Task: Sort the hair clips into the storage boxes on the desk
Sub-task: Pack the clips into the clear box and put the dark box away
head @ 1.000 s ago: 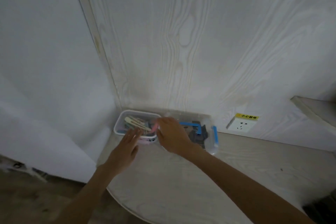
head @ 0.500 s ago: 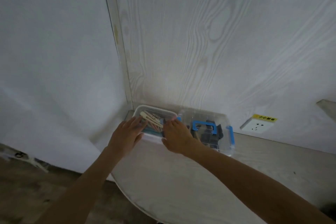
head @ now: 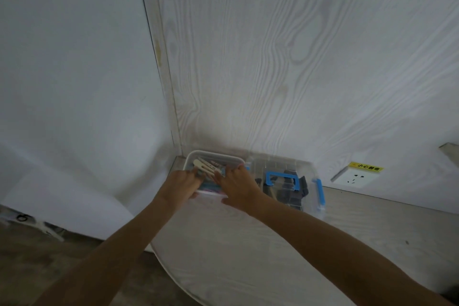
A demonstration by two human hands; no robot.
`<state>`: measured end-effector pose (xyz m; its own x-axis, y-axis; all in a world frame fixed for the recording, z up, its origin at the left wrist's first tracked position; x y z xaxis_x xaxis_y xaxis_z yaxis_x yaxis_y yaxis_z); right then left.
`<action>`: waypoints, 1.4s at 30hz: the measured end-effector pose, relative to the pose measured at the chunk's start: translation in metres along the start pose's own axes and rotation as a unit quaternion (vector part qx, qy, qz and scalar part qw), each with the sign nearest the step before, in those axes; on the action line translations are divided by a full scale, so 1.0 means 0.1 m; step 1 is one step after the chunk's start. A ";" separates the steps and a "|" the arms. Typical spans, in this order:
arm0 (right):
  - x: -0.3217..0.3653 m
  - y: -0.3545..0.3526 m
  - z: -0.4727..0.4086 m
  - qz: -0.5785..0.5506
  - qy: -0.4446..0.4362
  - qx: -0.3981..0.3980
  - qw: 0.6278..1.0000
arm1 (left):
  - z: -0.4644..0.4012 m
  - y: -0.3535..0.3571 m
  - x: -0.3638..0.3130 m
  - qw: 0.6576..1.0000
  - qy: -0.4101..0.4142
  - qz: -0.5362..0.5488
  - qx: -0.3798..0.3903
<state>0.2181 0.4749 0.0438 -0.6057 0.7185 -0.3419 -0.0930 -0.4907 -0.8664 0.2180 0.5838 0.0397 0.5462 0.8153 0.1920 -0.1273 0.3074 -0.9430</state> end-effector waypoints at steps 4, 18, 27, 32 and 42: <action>0.03 -0.01 0.01 0.012 -0.012 -0.004 1.000 | -0.01 -0.04 0.08 1.000 -0.012 0.021 0.013; -0.09 -0.07 0.01 -0.043 0.010 0.031 0.999 | -0.03 -0.10 0.06 0.987 -0.111 0.088 0.080; -1.02 0.07 1.37 -0.421 0.132 -0.121 0.889 | -0.05 -0.81 -0.38 0.933 -0.159 0.307 -0.101; -1.72 0.89 2.56 -0.484 0.301 -0.108 0.815 | -0.53 -1.35 -1.50 0.915 -0.024 0.396 -0.068; -2.32 2.42 4.80 -0.505 0.540 -0.032 0.672 | -1.48 -1.62 -4.44 0.856 0.202 0.451 0.150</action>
<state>-0.0433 -0.0469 0.0881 0.6714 0.6251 0.3981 0.0287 0.5148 -0.8568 0.1185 0.1000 0.0667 0.3474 0.5704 -0.7443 -0.8219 -0.1969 -0.5345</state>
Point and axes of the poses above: each hand's wrist, its own z-axis away from the middle knuckle, its own y-axis out of the palm, x = y × z, the point moved 6 cm from there along -z, towards the middle knuckle, and after that the axes turned 7 degrees about x, right-handed, at the moved point
